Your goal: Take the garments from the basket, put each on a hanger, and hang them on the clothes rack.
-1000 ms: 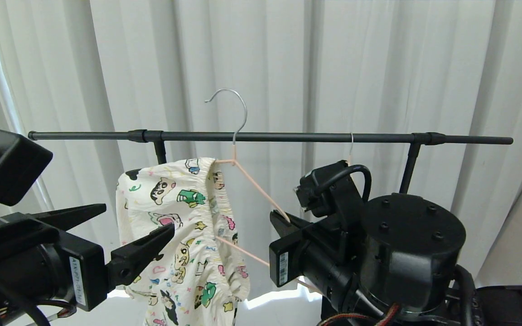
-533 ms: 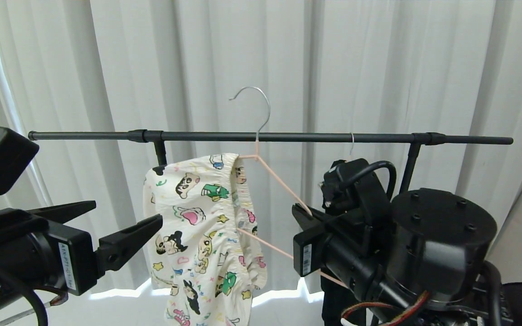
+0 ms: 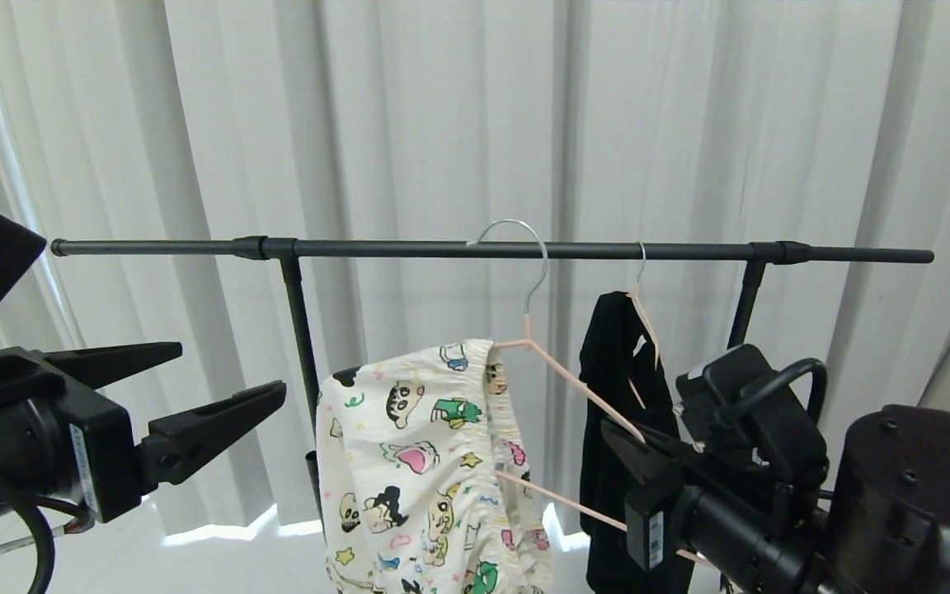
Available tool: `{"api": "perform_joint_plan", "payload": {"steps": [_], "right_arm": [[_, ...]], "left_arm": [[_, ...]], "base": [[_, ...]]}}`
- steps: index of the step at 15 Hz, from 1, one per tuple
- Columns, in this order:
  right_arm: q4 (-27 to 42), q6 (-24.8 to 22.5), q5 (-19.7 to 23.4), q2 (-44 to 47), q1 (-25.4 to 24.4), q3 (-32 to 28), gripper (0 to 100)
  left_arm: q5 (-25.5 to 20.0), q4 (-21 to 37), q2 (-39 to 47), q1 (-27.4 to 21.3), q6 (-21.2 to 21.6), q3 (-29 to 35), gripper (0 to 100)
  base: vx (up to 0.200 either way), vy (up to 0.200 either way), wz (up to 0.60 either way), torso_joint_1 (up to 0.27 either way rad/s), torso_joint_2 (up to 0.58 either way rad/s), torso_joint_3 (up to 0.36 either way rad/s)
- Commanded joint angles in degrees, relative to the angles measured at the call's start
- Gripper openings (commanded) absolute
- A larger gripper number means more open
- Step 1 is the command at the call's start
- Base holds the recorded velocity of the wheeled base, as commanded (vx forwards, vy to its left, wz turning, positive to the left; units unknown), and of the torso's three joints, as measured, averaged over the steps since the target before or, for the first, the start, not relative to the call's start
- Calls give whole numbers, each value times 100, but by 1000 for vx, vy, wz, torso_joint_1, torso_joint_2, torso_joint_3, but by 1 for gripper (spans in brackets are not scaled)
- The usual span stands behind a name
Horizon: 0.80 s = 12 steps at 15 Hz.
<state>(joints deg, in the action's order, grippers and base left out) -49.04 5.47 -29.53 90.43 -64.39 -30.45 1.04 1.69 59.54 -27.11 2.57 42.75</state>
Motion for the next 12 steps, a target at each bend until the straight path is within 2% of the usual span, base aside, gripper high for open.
{"api": "perform_joint_plan", "payload": {"steps": [1, 4, 7, 9, 10, 12], "right_arm": [[0, -2, -1, -263, -38, 268, 0], [-9, -20, -1, -605, -416, 866, 0], [-88, -29, -9, -632, -812, 1041, 0], [-281, -152, -9, -579, -961, 1050, 0], [-396, -292, -9, -570, -1084, 1138, 0], [-659, -442, -9, -570, -1207, 1358, 0]], "left_arm": [[-86, -29, -12, -22, 50, 5, 100], [-569, -240, -92, -312, 420, -92, 100], [-824, -240, -127, -497, 762, -320, 100], [-1035, -240, -276, -717, 1052, -707, 100], [-1378, -240, -417, -971, 1140, -1023, 100], [-1738, -240, -513, -1103, 1413, -1234, 100]], "base": [[0, 0, 0, 0, 0, 0], [0, 0, 0, 0, 0, 0], [0, 0, 0, 0, 0, 0], [0, 0, 0, 0, 0, 0], [0, 0, 0, 0, 0, 0], [0, 0, 0, 0, 0, 0]]}}
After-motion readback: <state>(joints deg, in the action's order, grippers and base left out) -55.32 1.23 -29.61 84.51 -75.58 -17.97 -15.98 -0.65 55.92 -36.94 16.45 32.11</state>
